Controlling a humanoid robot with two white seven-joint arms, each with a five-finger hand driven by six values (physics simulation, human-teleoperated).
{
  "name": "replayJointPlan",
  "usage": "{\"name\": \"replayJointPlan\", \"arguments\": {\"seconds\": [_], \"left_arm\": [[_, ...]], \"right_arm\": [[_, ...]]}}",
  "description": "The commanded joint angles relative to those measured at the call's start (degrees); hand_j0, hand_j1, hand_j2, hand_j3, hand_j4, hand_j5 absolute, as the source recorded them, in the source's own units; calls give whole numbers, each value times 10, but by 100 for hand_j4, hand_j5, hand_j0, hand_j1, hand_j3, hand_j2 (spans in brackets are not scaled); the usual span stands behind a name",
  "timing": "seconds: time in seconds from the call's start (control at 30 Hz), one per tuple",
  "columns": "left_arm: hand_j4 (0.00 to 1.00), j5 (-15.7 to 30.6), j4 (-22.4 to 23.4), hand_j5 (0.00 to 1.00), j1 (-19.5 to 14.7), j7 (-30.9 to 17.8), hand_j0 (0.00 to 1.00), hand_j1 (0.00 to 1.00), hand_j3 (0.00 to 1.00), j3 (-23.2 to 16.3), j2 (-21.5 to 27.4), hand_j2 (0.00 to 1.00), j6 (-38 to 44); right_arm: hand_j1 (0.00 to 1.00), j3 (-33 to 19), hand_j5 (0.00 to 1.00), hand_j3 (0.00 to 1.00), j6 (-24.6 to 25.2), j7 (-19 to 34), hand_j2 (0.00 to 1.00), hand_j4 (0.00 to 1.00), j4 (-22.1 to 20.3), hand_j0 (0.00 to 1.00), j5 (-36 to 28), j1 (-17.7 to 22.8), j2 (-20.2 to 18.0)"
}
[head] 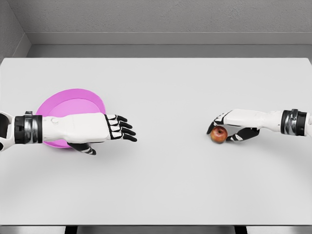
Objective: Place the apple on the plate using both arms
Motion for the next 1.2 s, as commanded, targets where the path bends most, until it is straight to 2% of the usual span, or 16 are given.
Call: {"name": "replayJointPlan", "arguments": {"seconds": [0.0, 0.47, 0.67, 0.8, 0.93, 0.97, 1.03, 1.07, 1.1, 1.17], "left_arm": [[100, 3, 0, 100, 0, 0, 100, 100, 100, 0, 0, 100, 1], [100, 3, 4, 100, 0, 0, 100, 100, 100, -1, 0, 100, 1], [100, 2, 3, 100, 0, 0, 100, 100, 100, -1, 0, 100, 1], [100, 2, 3, 100, 0, 0, 100, 100, 100, -1, 0, 100, 1], [100, 3, 4, 100, 0, 0, 100, 100, 100, -1, 0, 100, 1], [100, 3, 4, 100, 0, 0, 100, 100, 100, -1, 0, 100, 1], [100, 3, 4, 100, 0, 0, 100, 100, 100, -1, 0, 100, 1], [100, 3, 4, 100, 0, 0, 100, 100, 100, -1, 0, 100, 1], [100, 3, 4, 100, 0, 0, 100, 100, 100, -1, 0, 100, 1], [100, 3, 4, 100, -1, 0, 100, 100, 100, -1, 0, 100, 1]], "right_arm": [[61, -1, 61, 61, 1, 0, 61, 61, 3, 61, -5, 0, 2], [58, -9, 58, 58, 1, 0, 58, 58, 8, 58, -14, -4, 4], [51, -9, 51, 51, 1, 0, 51, 51, 4, 51, -38, -11, 7], [44, 20, 44, 44, 1, 0, 44, 44, -37, 44, -39, -51, 46], [44, 83, 44, 44, 1, 0, 44, 44, -86, 44, -39, -105, 144], [44, 89, 44, 44, 1, 0, 44, 44, -88, 44, -39, -114, 155], [45, 82, 45, 45, 1, 0, 45, 45, -85, 45, -38, -120, 148], [53, 61, 53, 53, 1, 0, 53, 53, -78, 53, -38, -119, 145], [68, 37, 68, 68, 1, 0, 68, 68, -64, 68, -38, -117, 130], [90, -8, 90, 90, 1, 0, 90, 90, -48, 90, -38, -114, 88]]}}
